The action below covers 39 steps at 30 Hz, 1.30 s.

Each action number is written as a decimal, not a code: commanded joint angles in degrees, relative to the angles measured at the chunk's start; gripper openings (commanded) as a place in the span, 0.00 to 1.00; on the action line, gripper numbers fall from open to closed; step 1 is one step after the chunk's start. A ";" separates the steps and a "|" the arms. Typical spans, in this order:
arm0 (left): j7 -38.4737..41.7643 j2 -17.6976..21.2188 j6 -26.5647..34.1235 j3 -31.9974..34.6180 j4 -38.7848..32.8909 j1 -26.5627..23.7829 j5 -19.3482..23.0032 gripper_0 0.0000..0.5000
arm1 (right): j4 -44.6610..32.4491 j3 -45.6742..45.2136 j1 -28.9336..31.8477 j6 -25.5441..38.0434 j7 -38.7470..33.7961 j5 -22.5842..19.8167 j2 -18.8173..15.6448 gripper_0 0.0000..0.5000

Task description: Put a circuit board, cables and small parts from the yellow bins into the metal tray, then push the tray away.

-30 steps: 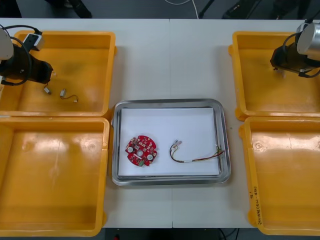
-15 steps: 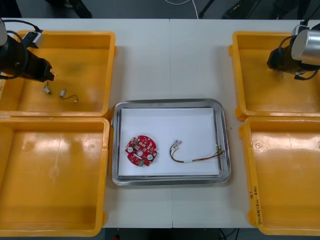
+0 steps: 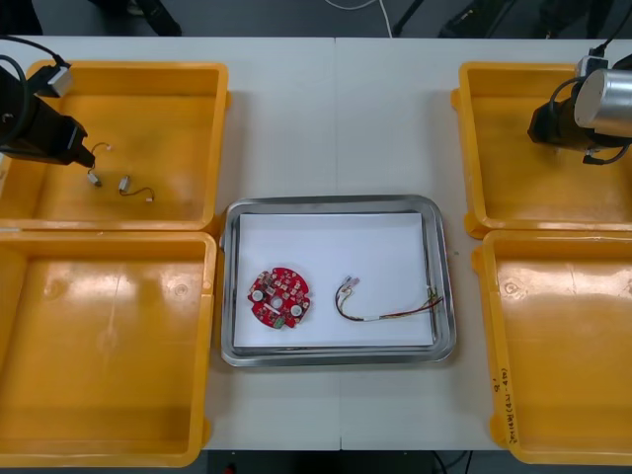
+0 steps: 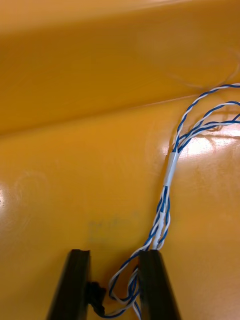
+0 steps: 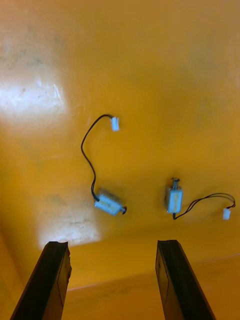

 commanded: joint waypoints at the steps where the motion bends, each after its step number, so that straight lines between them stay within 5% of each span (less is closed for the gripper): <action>1: 9.65 2.65 2.15 1.02 -2.65 -2.80 -4.00 1.00 | -0.64 1.33 0.56 -0.30 1.21 -0.60 0.36 0.00; 9: 13.17 2.65 2.33 1.10 -2.65 -2.71 -4.53 1.00 | -1.87 1.33 0.56 1.02 1.30 -0.43 0.10 0.00; 20: 15.19 0.45 -0.48 2.51 -4.85 -0.69 -5.40 1.00 | -17.34 -0.16 3.28 19.30 0.60 0.01 -1.04 0.00; 39: 16.16 -2.53 -6.90 2.51 -4.85 3.35 -4.97 1.00 | -38.87 -1.04 15.32 36.08 -0.02 -1.48 -1.48 0.00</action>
